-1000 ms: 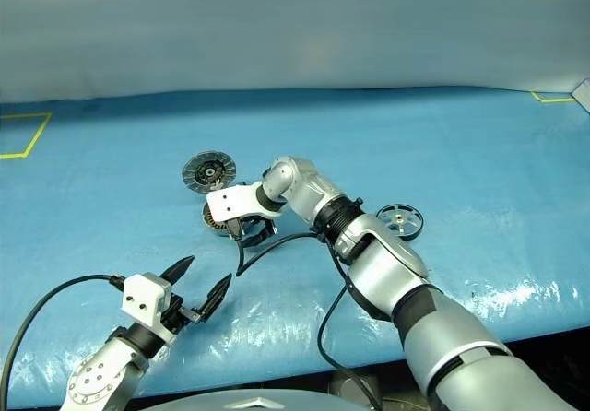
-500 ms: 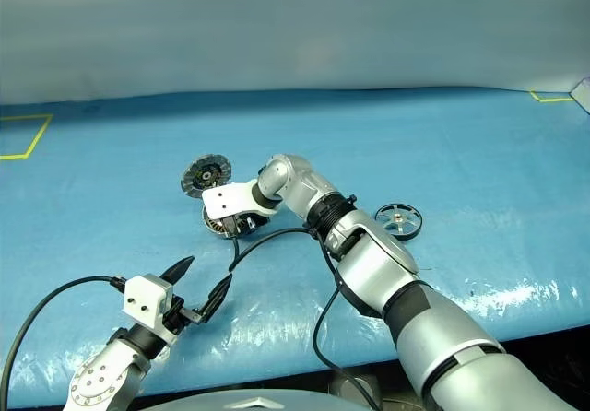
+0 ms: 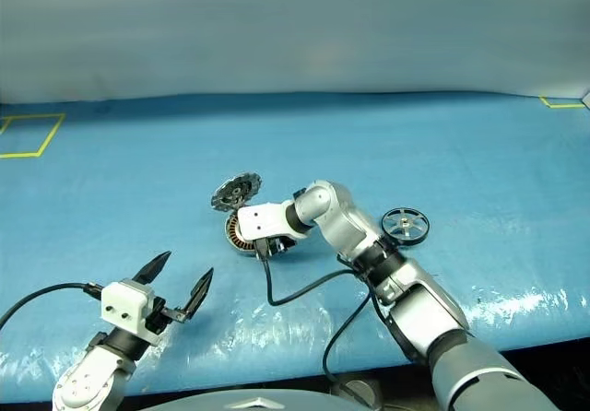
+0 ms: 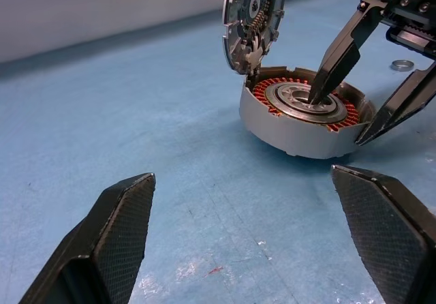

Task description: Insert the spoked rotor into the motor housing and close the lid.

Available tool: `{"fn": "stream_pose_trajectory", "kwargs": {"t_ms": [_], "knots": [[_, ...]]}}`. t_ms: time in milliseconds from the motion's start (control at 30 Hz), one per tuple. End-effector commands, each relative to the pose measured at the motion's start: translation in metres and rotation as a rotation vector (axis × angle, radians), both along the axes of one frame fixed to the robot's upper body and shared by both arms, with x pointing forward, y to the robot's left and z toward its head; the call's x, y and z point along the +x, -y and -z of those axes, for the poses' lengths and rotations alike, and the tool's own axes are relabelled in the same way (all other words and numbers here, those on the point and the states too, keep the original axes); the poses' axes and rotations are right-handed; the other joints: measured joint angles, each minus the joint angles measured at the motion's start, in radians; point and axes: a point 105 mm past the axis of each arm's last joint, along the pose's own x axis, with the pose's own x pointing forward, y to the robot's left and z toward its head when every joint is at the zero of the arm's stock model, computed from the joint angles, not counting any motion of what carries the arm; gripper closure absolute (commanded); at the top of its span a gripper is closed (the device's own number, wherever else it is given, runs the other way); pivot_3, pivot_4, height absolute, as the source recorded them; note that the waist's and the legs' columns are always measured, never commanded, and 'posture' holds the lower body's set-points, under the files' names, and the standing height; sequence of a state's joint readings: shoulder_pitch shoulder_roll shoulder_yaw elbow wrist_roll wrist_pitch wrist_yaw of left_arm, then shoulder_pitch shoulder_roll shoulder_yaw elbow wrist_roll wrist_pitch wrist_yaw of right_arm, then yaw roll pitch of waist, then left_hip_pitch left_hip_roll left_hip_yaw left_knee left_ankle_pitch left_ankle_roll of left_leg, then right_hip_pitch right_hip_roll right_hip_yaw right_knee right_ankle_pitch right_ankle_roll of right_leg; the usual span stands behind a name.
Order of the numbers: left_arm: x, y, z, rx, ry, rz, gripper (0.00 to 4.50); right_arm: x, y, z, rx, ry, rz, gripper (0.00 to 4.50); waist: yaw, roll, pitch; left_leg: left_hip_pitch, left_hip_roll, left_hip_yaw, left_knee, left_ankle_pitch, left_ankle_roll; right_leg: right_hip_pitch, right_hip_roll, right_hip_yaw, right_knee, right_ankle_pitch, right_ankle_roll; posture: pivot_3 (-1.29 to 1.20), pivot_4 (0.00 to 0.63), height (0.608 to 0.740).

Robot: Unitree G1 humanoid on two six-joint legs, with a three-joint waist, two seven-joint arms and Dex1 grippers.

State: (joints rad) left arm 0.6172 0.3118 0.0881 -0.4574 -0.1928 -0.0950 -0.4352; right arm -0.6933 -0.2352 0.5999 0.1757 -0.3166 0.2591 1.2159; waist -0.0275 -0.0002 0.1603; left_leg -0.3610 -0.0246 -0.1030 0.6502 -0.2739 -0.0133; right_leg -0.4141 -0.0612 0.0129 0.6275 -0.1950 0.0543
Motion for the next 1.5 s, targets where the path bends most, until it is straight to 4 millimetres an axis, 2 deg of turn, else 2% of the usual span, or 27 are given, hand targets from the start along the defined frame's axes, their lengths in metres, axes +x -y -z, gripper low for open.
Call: {"fn": "stream_pose_trajectory", "kwargs": {"t_ms": [33, 267, 533, 767, 1067, 1233, 1367, 1500], "knots": [[-0.006, -0.006, -0.005, -0.037, 0.0, 0.043, 0.0, -0.032, 0.001, 0.026, -0.05, -0.134, 0.014, 2.57, -0.003, -0.001, -0.001, 0.0, 0.0, 0.0, 0.0, 0.0, 0.0, 0.0, 0.0, 0.0, 0.0, -0.001, -0.001, 0.0, 0.15, 0.74], [-0.003, -0.011, -0.007, -0.031, -0.01, 0.073, 0.0, -0.058, -0.001, 0.031, -0.041, -0.197, 0.036, 2.57, -0.01, -0.006, -0.006, 0.003, 0.001, 0.0, 0.0, 0.0, 0.0, 0.002, 0.0, -0.001, 0.001, -0.001, 0.0, 0.0, 0.15, 0.74], [0.003, -0.008, -0.009, -0.034, -0.004, 0.081, 0.0, -0.062, 0.005, 0.032, -0.057, -0.223, 0.068, 2.57, -0.008, -0.007, -0.009, 0.003, 0.001, 0.0, 0.0, 0.0, -0.001, 0.002, 0.0, -0.001, 0.001, -0.001, 0.0, 0.0, 0.15, 0.74], [0.005, -0.005, -0.008, -0.044, -0.007, 0.086, 0.0, -0.057, 0.005, 0.012, 0.054, -0.205, 0.146, 0.36, -0.003, -0.008, -0.008, 0.002, 0.001, -0.001, 0.0, -0.001, -0.001, 0.002, 0.0, -0.001, 0.0, -0.002, 0.0, 0.0, 0.15, 0.74], [0.008, -0.002, -0.008, -0.053, -0.008, 0.104, 0.0, -0.051, 0.015, -0.043, 0.199, -0.158, 0.188, 0.36, -0.002, -0.008, -0.004, 0.0, 0.001, -0.001, 0.0, -0.001, -0.001, -0.001, 0.0, -0.002, 0.001, -0.002, 0.0, 0.0, 0.15, 0.74], [0.01, 0.001, -0.008, -0.056, -0.015, 0.126, 0.0, -0.046, 0.024, -0.077, 0.419, -0.194, 0.28, 0.36, -0.002, -0.008, -0.003, -0.001, 0.001, -0.001, 0.0, -0.001, -0.001, -0.001, 0.0, -0.002, 0.0, -0.002, 0.0, 0.0, 0.15, 0.74], [0.012, 0.003, -0.011, -0.059, -0.005, 0.144, 0.0, -0.019, 0.054, -0.074, 0.541, -0.133, 0.563, 0.36, 0.005, -0.009, -0.004, -0.002, 0.001, -0.002, 0.0, -0.001, -0.001, -0.001, 0.0, -0.003, 0.0, -0.002, 0.0, 0.0, 0.15, 0.74], [0.01, 0.009, -0.013, -0.059, -0.008, 0.188, 0.0, -0.003, 0.081, -0.047, 0.583, -0.08, 0.831, 0.36, 0.003, -0.008, -0.003, -0.002, 0.001, -0.001, 0.0, -0.001, -0.001, -0.002, 0.0, -0.002, -0.001, -0.002, 0.0, 0.0, 0.15, 0.74]]}}
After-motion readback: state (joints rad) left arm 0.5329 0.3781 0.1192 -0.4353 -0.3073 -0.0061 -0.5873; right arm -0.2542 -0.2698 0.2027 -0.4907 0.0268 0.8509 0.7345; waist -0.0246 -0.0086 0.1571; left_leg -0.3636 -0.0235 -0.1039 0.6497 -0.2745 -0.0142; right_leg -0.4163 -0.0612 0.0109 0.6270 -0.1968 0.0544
